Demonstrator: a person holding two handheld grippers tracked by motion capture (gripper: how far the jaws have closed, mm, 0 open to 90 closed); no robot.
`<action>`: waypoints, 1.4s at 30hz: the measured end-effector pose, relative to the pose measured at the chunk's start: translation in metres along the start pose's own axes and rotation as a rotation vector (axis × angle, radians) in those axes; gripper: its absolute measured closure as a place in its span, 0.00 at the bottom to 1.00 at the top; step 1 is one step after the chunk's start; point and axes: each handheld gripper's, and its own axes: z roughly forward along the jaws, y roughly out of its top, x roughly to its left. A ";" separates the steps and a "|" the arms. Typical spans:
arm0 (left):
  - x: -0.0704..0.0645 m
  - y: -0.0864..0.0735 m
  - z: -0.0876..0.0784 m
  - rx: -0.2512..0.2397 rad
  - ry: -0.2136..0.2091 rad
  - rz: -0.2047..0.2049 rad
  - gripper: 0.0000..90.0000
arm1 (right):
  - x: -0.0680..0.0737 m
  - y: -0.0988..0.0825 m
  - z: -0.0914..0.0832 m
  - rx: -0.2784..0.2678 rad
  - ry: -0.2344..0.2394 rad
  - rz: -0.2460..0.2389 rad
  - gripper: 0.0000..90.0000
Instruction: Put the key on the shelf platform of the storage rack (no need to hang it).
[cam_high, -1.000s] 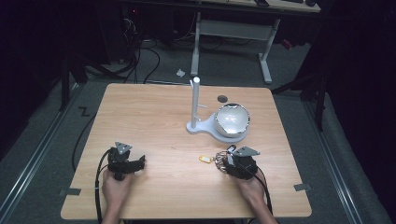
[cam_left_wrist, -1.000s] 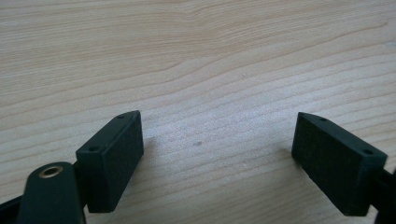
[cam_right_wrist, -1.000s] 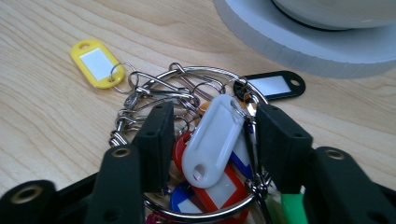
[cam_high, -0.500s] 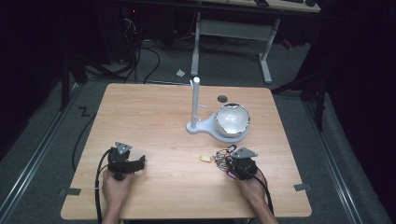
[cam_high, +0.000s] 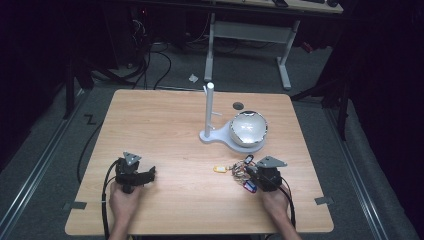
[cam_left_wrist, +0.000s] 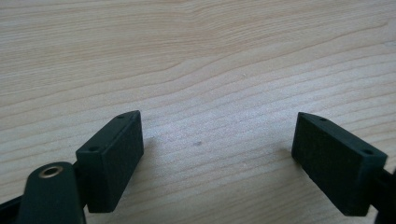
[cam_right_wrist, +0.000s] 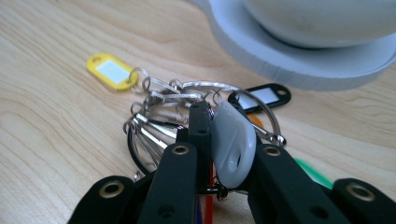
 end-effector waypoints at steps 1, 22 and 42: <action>0.000 0.000 0.000 0.000 0.000 0.000 0.19 | -0.002 0.001 -0.003 -0.019 0.008 0.016 0.93; 0.000 0.000 0.000 0.000 0.000 0.000 0.19 | -0.026 0.028 -0.060 -0.141 0.020 0.045 0.93; 0.000 0.000 0.000 0.000 0.000 0.000 0.19 | -0.044 0.064 -0.104 -0.211 0.021 0.024 0.93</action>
